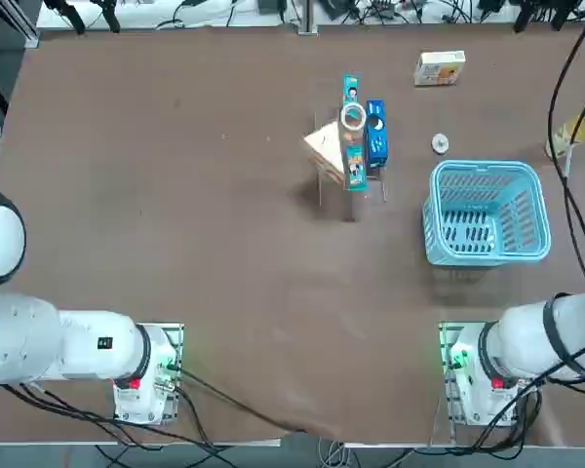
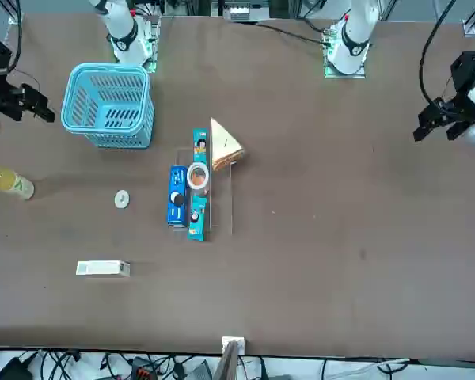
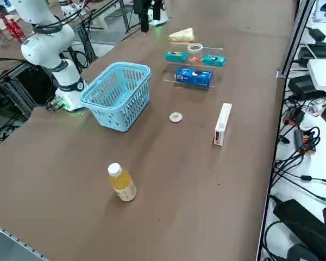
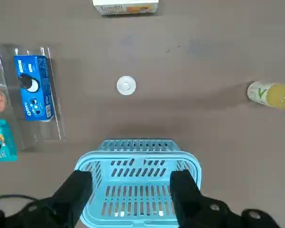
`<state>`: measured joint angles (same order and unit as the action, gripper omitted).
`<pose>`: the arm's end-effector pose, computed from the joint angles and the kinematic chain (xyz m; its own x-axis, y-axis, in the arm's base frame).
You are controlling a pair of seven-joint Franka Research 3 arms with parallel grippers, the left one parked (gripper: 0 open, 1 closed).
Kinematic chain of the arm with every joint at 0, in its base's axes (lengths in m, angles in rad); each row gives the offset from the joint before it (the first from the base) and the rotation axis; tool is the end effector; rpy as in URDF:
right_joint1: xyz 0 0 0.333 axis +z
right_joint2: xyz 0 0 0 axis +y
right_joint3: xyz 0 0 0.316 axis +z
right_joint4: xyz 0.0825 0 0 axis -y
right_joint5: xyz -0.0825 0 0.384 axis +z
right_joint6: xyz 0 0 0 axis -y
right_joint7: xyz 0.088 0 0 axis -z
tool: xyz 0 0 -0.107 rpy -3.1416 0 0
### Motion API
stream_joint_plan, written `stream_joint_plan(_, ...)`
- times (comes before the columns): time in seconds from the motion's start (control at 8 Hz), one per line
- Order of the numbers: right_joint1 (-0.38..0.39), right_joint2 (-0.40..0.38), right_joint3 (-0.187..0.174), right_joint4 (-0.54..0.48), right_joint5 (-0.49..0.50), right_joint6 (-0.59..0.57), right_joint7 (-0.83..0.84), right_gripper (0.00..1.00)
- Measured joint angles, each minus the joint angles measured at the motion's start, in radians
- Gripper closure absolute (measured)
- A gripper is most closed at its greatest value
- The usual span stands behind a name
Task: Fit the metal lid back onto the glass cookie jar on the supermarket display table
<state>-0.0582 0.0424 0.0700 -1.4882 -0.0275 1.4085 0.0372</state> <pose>0.5505 0.0023 0.6263 0.9923 -0.0296 -0.1206 -0.0263 -0.9992 0.0290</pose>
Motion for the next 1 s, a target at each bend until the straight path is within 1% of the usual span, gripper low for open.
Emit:
stream_joint_plan(0.62,0.0,0.005,0.0,0.0,0.0,0.005,0.016,0.0)
stream_joint_plan(1.0,0.0,0.049,0.0,-0.006,0.0,0.001,0.022,0.0)
